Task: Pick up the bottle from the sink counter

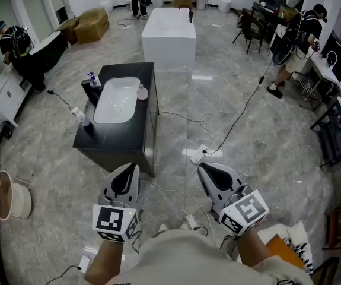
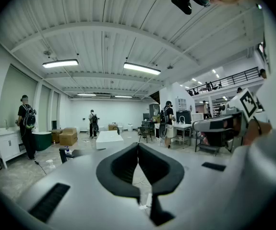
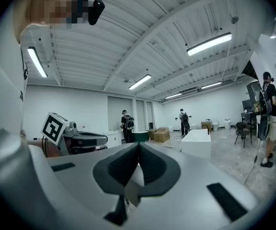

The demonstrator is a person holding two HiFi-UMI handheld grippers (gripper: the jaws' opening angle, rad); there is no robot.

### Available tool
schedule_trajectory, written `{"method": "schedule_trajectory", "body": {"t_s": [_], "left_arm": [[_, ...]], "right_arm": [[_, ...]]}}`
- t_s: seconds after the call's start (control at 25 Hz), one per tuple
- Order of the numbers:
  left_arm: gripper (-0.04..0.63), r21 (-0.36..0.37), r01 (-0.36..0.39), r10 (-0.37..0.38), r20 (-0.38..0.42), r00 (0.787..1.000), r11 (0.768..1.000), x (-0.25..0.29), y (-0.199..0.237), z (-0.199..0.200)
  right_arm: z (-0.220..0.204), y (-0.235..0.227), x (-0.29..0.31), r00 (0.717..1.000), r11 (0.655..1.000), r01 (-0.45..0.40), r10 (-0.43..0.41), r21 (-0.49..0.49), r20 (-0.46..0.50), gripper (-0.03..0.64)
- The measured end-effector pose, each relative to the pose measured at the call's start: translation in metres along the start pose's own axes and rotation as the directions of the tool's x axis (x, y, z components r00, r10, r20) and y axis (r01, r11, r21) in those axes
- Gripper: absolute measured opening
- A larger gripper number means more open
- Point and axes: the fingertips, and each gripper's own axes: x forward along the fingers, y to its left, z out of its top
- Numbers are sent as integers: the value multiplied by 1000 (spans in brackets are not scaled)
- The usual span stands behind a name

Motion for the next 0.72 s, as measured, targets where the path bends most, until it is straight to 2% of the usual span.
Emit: {"method": "schedule_trajectory", "body": {"t_s": [0.24, 0.6, 0.72], "left_arm": [[6, 4, 2, -2, -15, 1000, 1000, 1, -12, -3], [6, 13, -26, 26, -33, 999, 1000, 16, -28, -7], [6, 58, -41, 44, -44, 998, 997, 21, -37, -10]], "right_arm": [[-4, -9, -10, 1000, 1000, 25, -25, 5, -9, -3], [-16, -24, -17, 1000, 1000, -1, 1, 3, -27, -3], [-20, -30, -20, 1000, 1000, -7, 7, -3, -28, -3]]}}
